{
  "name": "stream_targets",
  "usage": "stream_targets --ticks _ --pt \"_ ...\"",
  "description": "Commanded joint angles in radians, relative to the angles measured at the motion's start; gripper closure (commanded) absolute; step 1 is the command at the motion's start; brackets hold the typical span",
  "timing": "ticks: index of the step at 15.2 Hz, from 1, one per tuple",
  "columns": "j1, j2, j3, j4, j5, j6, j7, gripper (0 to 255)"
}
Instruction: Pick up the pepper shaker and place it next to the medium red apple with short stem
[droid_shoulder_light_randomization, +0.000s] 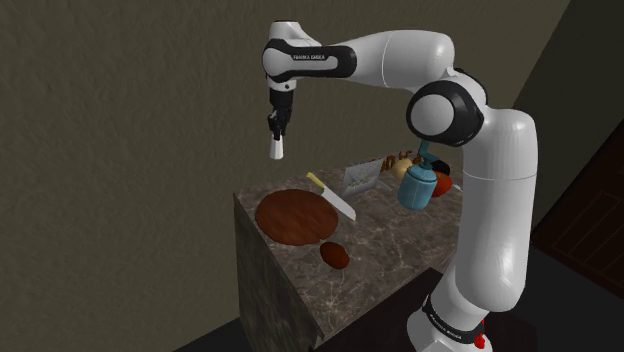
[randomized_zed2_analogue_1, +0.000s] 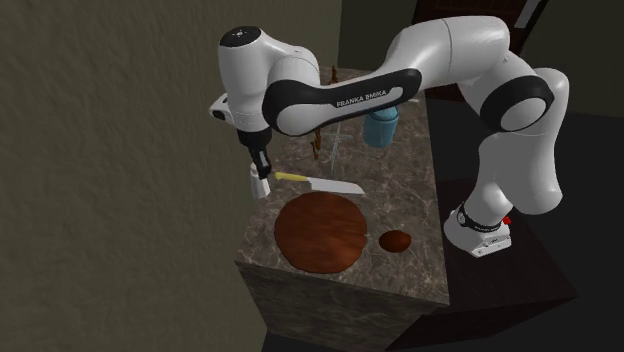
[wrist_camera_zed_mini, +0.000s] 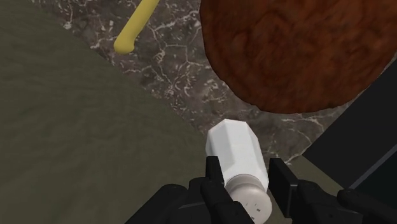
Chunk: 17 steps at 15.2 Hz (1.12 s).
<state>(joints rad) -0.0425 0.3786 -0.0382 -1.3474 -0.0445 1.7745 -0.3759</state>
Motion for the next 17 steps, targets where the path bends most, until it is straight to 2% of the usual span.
stream_targets --ticks 1,6,11,17 --pt "-0.001 0.005 0.000 0.036 0.001 -0.030 -0.002 255" --pt "-0.001 0.019 0.000 0.123 0.002 -0.104 -0.006 255" --pt "-0.036 -0.193 -0.020 -0.182 0.000 -0.008 -0.058 255" --pt "-0.076 -0.399 -0.055 -0.446 -0.010 0.054 -0.130 255"
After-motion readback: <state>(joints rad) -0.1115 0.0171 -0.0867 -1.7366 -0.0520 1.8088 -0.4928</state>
